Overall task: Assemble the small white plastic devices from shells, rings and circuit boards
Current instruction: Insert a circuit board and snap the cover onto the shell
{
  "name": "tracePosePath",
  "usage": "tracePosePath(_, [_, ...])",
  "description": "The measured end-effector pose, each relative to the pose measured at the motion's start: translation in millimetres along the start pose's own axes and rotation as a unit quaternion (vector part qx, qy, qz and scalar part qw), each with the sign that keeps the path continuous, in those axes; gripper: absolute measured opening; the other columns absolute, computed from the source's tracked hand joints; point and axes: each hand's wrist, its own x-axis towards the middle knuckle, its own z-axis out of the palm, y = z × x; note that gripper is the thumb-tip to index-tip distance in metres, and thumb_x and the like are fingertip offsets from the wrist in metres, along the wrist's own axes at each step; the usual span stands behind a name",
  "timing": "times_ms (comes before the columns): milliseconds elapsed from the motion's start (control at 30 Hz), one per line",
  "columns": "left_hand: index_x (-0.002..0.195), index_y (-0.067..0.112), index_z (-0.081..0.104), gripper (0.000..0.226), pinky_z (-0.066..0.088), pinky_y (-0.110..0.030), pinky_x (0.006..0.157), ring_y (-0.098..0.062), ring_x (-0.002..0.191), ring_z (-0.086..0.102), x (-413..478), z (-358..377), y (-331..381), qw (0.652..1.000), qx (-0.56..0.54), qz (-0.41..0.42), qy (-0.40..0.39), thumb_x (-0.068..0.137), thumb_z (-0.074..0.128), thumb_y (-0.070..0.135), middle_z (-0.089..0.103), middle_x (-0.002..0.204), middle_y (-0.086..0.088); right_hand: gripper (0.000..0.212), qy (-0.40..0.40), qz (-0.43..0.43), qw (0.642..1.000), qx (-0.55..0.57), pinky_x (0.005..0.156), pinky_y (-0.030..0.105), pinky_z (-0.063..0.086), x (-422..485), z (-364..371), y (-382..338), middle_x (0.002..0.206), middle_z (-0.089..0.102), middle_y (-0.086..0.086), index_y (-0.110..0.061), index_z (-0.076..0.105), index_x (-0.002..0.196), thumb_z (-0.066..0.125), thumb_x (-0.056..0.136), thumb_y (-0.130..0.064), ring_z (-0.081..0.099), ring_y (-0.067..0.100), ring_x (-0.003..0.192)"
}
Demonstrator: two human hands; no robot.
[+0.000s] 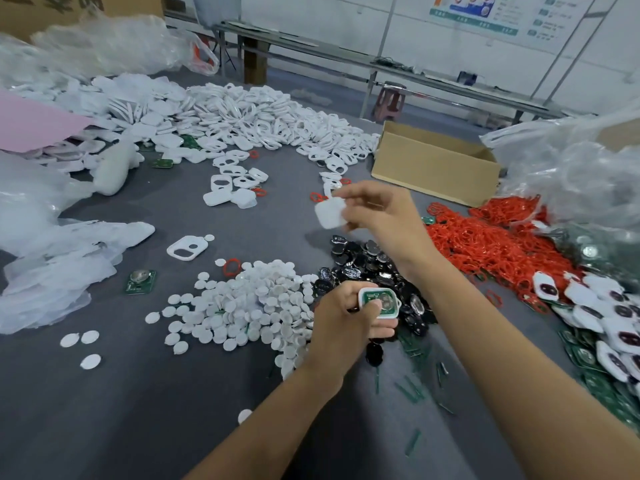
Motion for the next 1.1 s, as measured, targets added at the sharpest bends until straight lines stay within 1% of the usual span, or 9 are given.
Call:
tracePosePath(67, [0.107,0.006,0.061,0.016,0.06,-0.027,0.065,-0.025,0.076,0.075,1,-1,-4,1.0,-0.018,0.004,-0.01,0.096,0.053,-0.002,0.074,0.096,-0.012,0.025,0.028,0.035,0.996,0.081,0.066,0.021,0.053,-26,-25,1,0.081,0.062,0.01,-0.006,0.07,0.095,0.056,0.084,0.012,0.059,0.014,0.072])
tracePosePath(200, [0.106,0.007,0.063,0.017,0.06,-0.025,0.065,-0.025,0.078,0.075,4,-2,-7,0.999,-0.04,-0.006,-0.015,0.093,0.059,-0.002,0.076,0.091,-0.006,0.022,0.102,0.109,0.962,0.226,0.063,0.015,0.052,-70,-59,17,0.084,0.071,0.003,-0.006,0.069,0.097,0.054,0.086,0.007,0.064,0.008,0.071])
tracePosePath(300, [0.108,0.006,0.063,0.025,0.06,-0.027,0.068,-0.027,0.08,0.074,2,0,-4,0.999,-0.044,-0.006,-0.012,0.087,0.065,-0.007,0.074,0.095,-0.01,0.021,0.136,0.132,0.944,0.271,0.061,0.014,0.053,-91,-66,31,0.087,0.074,0.003,-0.006,0.069,0.097,0.061,0.078,-0.002,0.066,0.007,0.07])
tracePosePath(400, [0.108,0.007,0.065,0.037,0.061,-0.033,0.075,-0.031,0.089,0.073,0,0,-2,0.998,-0.054,-0.003,-0.016,0.077,0.072,-0.012,0.073,0.1,-0.013,0.026,0.149,0.14,0.945,0.254,0.062,0.015,0.054,-104,-58,44,0.087,0.075,0.006,-0.004,0.07,0.096,0.066,0.071,-0.007,0.066,0.009,0.067])
tracePosePath(500, [0.111,0.006,0.065,0.04,0.06,-0.039,0.083,-0.03,0.093,0.071,-1,-1,1,0.998,-0.058,-0.003,-0.039,0.076,0.073,-0.011,0.071,0.106,-0.016,0.019,0.147,0.146,0.958,0.2,0.062,0.017,0.054,-110,-45,51,0.083,0.074,0.01,-0.004,0.071,0.097,0.064,0.08,0.002,0.064,0.012,0.062])
tracePosePath(700, [0.109,0.005,0.065,0.03,0.061,-0.031,0.075,-0.017,0.076,0.07,3,-2,-1,0.996,-0.077,-0.008,-0.038,0.084,0.063,-0.012,0.071,0.1,-0.016,0.017,0.158,0.136,0.962,0.174,0.059,0.018,0.052,-112,-31,49,0.076,0.073,0.008,-0.007,0.072,0.092,0.061,0.086,0.005,0.062,0.012,0.056])
tracePosePath(800, [0.111,0.005,0.065,0.029,0.061,-0.03,0.074,-0.018,0.075,0.071,3,-1,-2,0.997,-0.068,-0.005,-0.041,0.086,0.062,-0.01,0.072,0.099,-0.015,0.017,0.171,0.128,0.963,0.167,0.059,0.018,0.052,-112,-27,48,0.074,0.072,0.007,-0.006,0.072,0.092,0.061,0.086,0.005,0.06,0.011,0.055])
tracePosePath(1000, [0.114,0.004,0.064,0.027,0.061,-0.03,0.074,-0.03,0.081,0.073,1,0,-2,0.997,-0.067,-0.004,-0.034,0.09,0.059,-0.009,0.073,0.102,-0.018,0.017,0.186,0.091,0.973,0.097,0.06,0.012,0.046,-112,-23,50,0.075,0.07,0.002,-0.006,0.073,0.093,0.063,0.085,0.005,0.06,0.004,0.066])
tracePosePath(1100, [0.113,0.004,0.065,0.024,0.061,-0.028,0.074,-0.029,0.081,0.073,1,0,-2,0.997,-0.064,-0.003,-0.031,0.092,0.057,-0.006,0.073,0.102,-0.016,0.019,0.197,0.082,0.975,0.065,0.061,0.015,0.047,-113,-22,53,0.073,0.067,0.003,-0.011,0.073,0.09,0.063,0.084,0.004,0.056,0.007,0.066])
